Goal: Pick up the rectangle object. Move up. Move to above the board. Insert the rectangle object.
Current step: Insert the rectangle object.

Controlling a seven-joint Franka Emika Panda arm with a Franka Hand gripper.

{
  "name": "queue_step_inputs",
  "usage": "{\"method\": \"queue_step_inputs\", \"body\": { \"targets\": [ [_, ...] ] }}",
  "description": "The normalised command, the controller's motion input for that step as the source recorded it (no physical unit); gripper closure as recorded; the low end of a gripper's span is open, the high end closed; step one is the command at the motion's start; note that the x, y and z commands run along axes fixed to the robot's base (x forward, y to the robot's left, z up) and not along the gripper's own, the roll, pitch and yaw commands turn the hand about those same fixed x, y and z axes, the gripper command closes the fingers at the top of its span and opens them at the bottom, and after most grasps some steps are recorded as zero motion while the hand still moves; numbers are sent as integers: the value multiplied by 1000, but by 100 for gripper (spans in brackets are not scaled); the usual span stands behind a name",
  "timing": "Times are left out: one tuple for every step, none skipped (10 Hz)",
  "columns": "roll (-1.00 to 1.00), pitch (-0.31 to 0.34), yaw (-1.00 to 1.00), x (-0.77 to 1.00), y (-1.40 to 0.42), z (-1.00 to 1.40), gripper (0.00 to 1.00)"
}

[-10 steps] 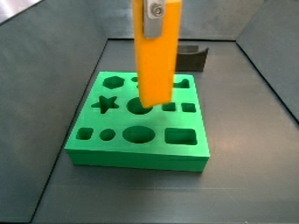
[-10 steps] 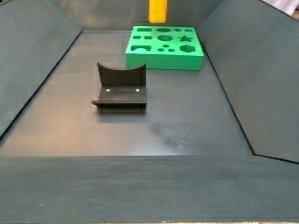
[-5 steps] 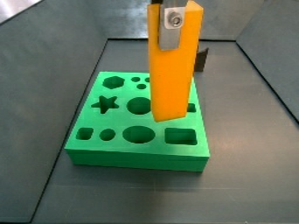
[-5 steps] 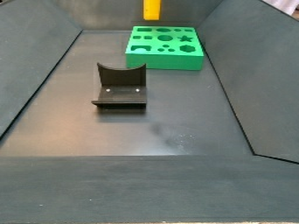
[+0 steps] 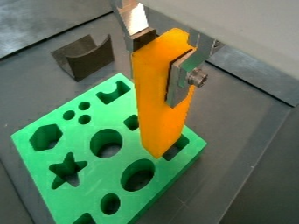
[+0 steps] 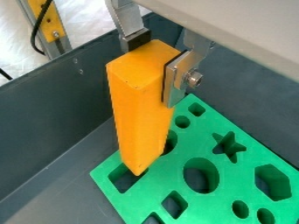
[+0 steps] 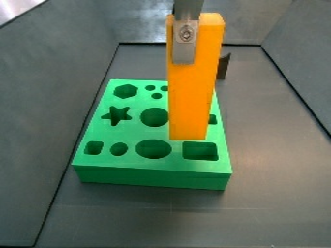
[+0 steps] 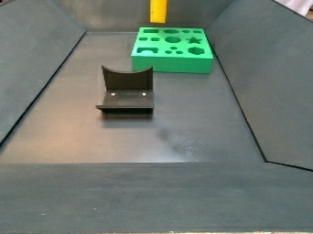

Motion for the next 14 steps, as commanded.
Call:
{"method": "queue_step_inputs", "body": {
  "targets": [
    [39, 0, -523, 434, -117, -91, 100],
    [46, 1, -257, 177, -71, 0, 100],
    [53, 11, -43, 26, 0, 0, 100],
    [73, 11, 0, 0, 0, -51, 100],
    [90, 13, 14, 17, 0, -83, 100],
    [83, 4, 100, 0, 0, -114, 100],
    [51, 0, 100, 0, 0, -100, 100],
    [0, 0, 40, 0, 0, -31, 100],
    [0, 0, 17, 0, 0, -46, 100],
    [0, 0, 3, 0, -9, -49, 100],
    [0, 0, 0, 6, -51, -74, 100],
    [47, 0, 31, 120, -109, -117, 100],
    [30, 0, 66, 111, -74, -129, 100],
    [31, 0, 74, 89, -63, -103, 100]
  ]
}}
